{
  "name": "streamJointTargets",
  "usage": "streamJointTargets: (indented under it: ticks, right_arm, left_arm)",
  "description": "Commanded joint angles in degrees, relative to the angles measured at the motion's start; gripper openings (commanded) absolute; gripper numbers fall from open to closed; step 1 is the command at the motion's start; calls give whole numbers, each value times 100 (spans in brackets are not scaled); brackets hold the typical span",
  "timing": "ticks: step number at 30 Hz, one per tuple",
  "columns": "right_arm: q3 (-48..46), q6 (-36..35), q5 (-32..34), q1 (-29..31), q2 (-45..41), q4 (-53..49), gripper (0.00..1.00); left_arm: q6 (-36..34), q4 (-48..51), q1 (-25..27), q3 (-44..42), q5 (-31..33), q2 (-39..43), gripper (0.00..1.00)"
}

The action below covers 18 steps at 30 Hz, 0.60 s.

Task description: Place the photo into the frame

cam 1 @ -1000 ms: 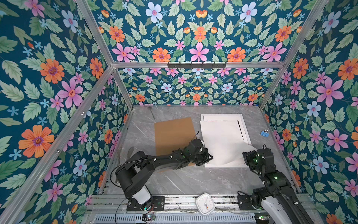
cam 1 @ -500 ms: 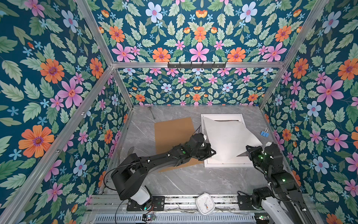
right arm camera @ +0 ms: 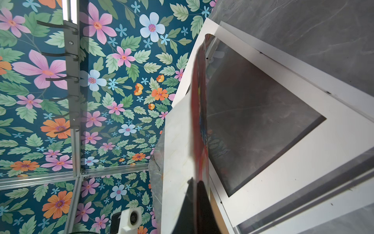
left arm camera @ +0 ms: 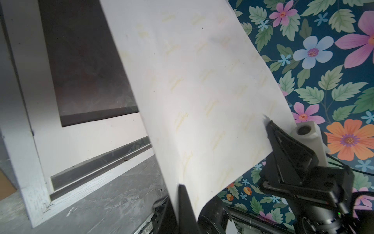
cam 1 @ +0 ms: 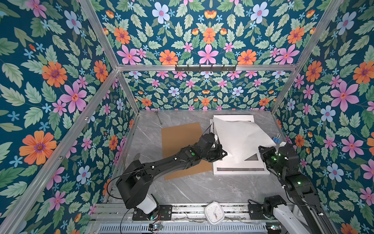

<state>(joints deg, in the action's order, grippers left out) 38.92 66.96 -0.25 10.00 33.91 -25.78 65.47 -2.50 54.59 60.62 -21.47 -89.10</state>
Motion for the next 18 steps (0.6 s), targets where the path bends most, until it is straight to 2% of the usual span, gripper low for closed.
streamJointTargets:
  ticks: [1, 10, 18]
  right_arm:
    - [-106, -28, -108, 3, -11, 140, 0]
    - [-289, -14, -133, 3, -202, -42, 0]
    - [-13, -229, 21, 3, -125, 89, 0]
  left_arm:
    - [-97, 13, -10, -87, 73, 83, 0]
    - [-69, -7, -10, -270, 94, 182, 0]
    - [-950, 823, -59, 534, 363, 83, 0]
